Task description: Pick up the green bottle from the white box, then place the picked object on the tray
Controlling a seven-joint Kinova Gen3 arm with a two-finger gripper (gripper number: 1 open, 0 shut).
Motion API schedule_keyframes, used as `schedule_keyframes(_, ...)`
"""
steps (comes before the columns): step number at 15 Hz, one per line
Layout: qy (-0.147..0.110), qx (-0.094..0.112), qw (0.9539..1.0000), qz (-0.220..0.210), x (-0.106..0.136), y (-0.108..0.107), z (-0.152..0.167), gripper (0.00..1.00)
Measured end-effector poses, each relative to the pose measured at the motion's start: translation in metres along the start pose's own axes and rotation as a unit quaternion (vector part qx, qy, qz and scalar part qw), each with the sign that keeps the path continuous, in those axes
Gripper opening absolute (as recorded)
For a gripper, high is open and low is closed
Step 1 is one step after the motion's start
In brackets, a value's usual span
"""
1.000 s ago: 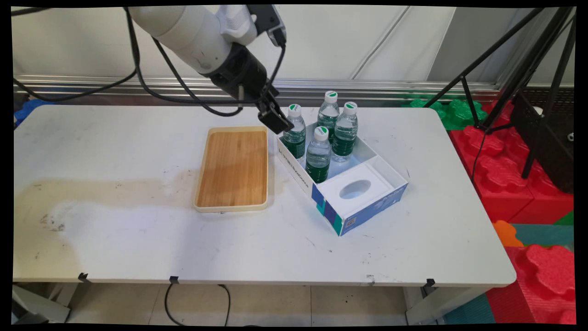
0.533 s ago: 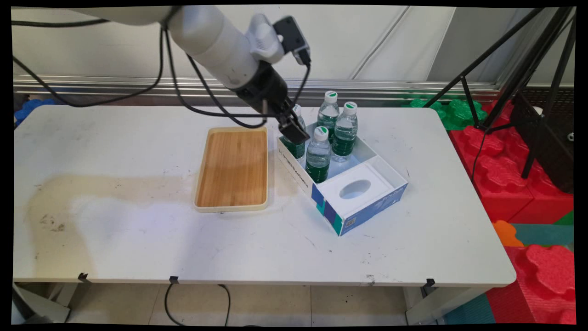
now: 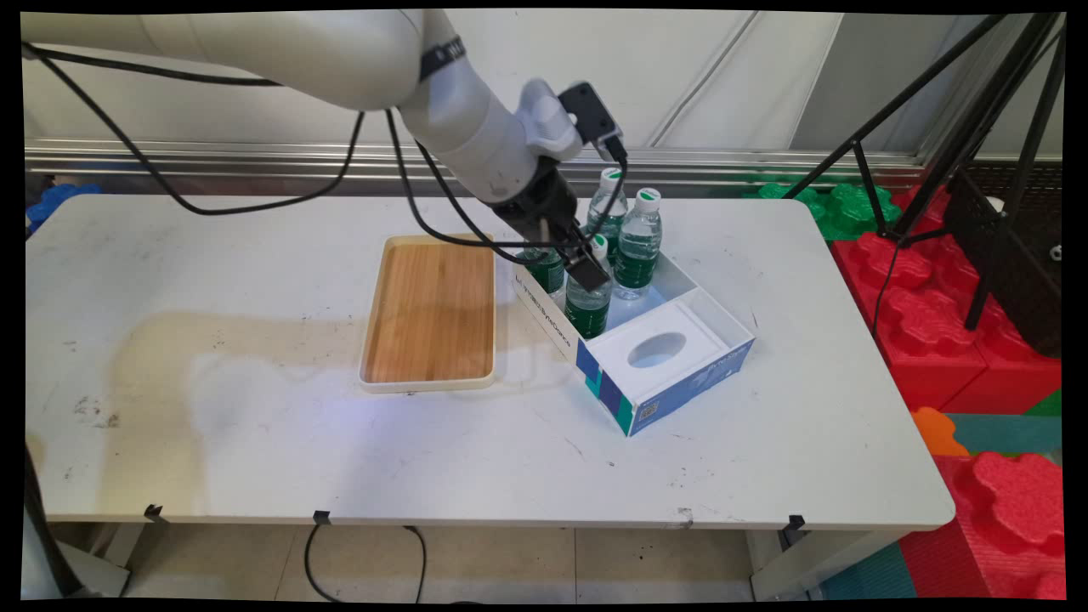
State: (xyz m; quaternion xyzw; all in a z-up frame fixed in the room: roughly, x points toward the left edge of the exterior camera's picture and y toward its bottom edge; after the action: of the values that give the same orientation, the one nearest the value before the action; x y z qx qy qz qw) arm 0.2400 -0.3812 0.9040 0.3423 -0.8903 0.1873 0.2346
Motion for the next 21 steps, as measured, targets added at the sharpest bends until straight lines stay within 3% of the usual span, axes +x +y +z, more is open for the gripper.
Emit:
schedule_keyframes(9,-0.01,-0.005,0.9996,-0.024,0.0,0.007,0.043,1.0)
schedule_keyframes(10,-0.01,-0.006,0.9996,-0.026,0.0,0.008,0.045,0.0)
schedule_keyframes(16,-0.006,-0.001,0.9995,-0.032,0.001,0.012,0.041,0.0)
schedule_keyframes(21,0.022,0.014,0.9992,-0.031,0.015,0.017,0.002,0.0)
